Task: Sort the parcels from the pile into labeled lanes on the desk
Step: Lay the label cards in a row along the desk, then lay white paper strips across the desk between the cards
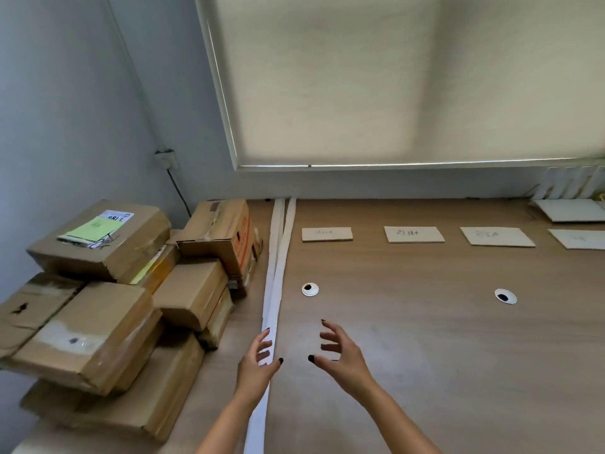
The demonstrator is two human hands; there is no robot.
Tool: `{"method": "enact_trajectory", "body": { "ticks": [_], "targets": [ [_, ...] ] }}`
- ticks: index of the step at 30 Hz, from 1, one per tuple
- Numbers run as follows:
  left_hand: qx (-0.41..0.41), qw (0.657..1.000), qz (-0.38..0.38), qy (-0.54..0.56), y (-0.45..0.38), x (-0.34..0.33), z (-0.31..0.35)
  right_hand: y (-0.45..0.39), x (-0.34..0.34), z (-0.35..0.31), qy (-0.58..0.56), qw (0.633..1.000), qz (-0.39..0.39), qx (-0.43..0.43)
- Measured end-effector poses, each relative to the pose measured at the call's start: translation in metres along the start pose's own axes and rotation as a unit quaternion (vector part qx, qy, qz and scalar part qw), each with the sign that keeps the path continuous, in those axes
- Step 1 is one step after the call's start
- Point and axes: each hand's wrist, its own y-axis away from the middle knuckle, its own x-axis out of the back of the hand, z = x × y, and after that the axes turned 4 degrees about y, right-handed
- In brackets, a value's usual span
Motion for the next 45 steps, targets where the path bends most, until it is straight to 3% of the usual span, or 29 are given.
{"method": "enact_trajectory", "body": {
  "ticks": [7, 17, 25, 31, 41, 45],
  "targets": [
    [0.133, 0.987, 0.042, -0.075, -0.004, 0.024, -0.067, -0.015, -0.057, 0.032, 0.006, 0.992, -0.066, -0.103],
    [0.173, 0.982, 0.012, -0.071, -0.008, 0.024, -0.102, -0.021, -0.12, 0.068, 0.021, 0.968, -0.115, -0.221],
    [0.233, 0.972, 0.034, 0.018, -0.016, 0.017, -0.104, -0.027, -0.162, 0.069, 0.016, 0.966, -0.048, -0.255],
    [0.275, 0.959, 0.023, 0.069, -0.028, 0.02, -0.112, -0.027, -0.166, 0.063, 0.048, 0.958, 0.059, -0.275],
    [0.311, 0.937, -0.002, 0.16, -0.027, 0.032, -0.101, -0.028, -0.164, 0.062, -0.128, 0.927, 0.068, -0.346],
    [0.338, 0.919, -0.061, 0.194, -0.029, 0.043, -0.095, -0.027, -0.162, 0.062, -0.159, 0.927, 0.042, -0.337]
  ]
}}
